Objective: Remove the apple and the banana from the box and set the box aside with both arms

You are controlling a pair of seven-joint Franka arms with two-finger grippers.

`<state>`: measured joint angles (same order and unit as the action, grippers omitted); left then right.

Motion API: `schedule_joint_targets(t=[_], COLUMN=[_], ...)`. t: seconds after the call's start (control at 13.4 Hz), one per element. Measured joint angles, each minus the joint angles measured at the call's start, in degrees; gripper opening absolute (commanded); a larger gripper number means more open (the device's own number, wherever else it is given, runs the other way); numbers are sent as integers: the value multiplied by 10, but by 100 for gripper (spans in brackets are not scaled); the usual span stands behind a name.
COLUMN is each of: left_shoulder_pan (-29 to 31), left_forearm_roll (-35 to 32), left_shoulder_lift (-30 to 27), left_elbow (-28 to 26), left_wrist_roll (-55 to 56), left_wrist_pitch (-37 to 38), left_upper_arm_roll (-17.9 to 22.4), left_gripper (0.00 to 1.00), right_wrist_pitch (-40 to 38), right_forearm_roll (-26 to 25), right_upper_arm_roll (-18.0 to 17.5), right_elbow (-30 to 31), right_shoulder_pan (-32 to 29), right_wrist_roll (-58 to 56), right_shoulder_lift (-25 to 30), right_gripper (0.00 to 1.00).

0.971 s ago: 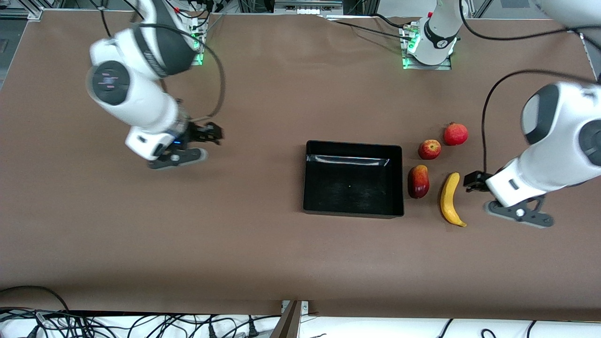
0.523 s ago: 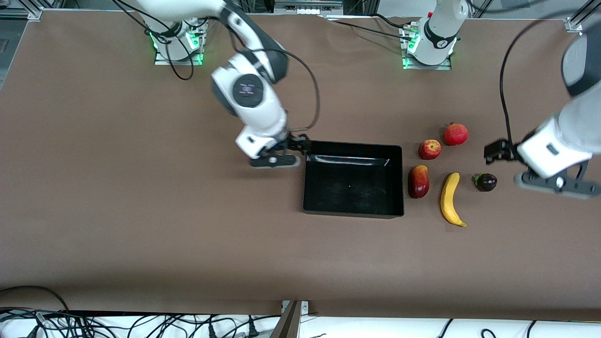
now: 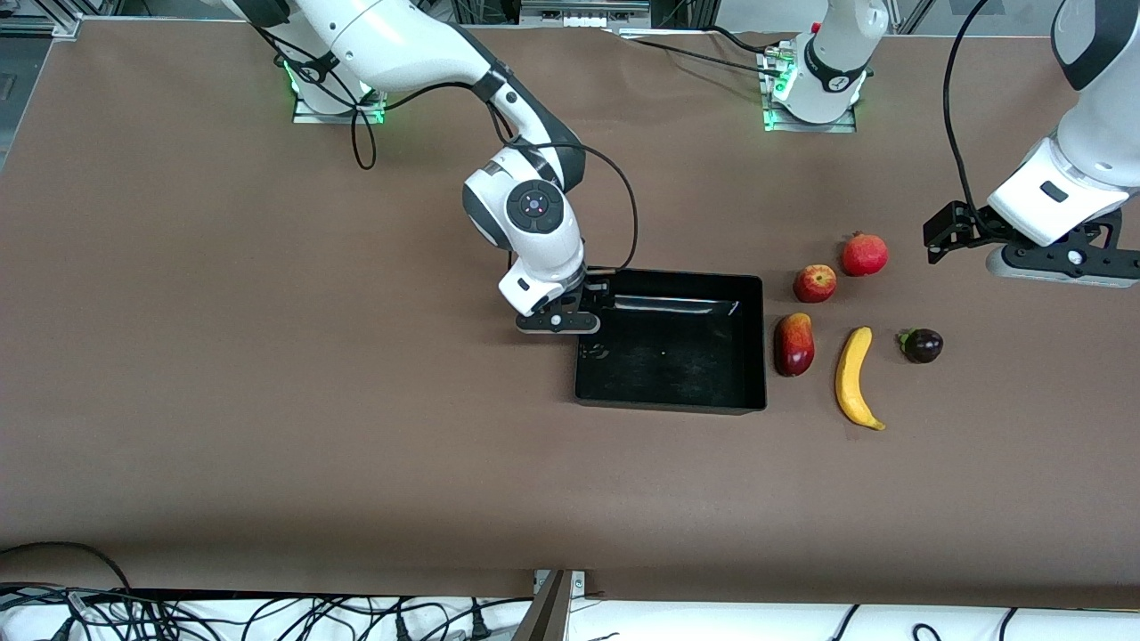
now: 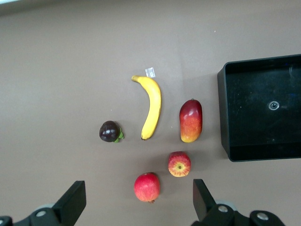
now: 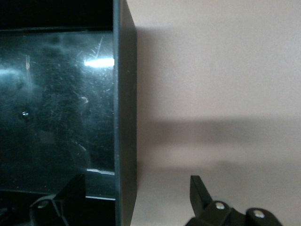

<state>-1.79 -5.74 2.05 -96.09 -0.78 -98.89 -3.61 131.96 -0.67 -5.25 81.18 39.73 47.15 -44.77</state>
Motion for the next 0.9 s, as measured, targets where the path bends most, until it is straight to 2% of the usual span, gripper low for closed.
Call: schedule_joint_targets(t=[0.15, 0.22, 0.3, 0.37, 0.9], left_shoulder_pan=[0, 0, 0, 0, 0], left_forearm_roll=[10, 14, 16, 16, 16], left_shoulder_lift=[0, 0, 0, 0, 0], left_elbow=[-1, -1, -1, -1, -1], left_wrist_roll=[2, 2, 2, 2, 2], left_wrist_pitch=[0, 0, 0, 0, 0], left_upper_arm_roll=[0, 0, 1, 1, 1], left_gripper=[100, 100, 100, 100, 100], right_wrist_pitch=[0, 0, 0, -2, -13], right_forearm_roll=[0, 0, 0, 0, 0], right_upper_arm_roll=[0, 0, 0, 0, 7], right_elbow=[0, 0, 0, 0, -1], right_shoulder_pan=[7, 12, 15, 17, 3], right_wrist_roll=[24, 38, 47, 50, 13], right_shoulder_lift=[-8, -10, -11, -11, -7], right_gripper=[46, 23, 5, 0, 0])
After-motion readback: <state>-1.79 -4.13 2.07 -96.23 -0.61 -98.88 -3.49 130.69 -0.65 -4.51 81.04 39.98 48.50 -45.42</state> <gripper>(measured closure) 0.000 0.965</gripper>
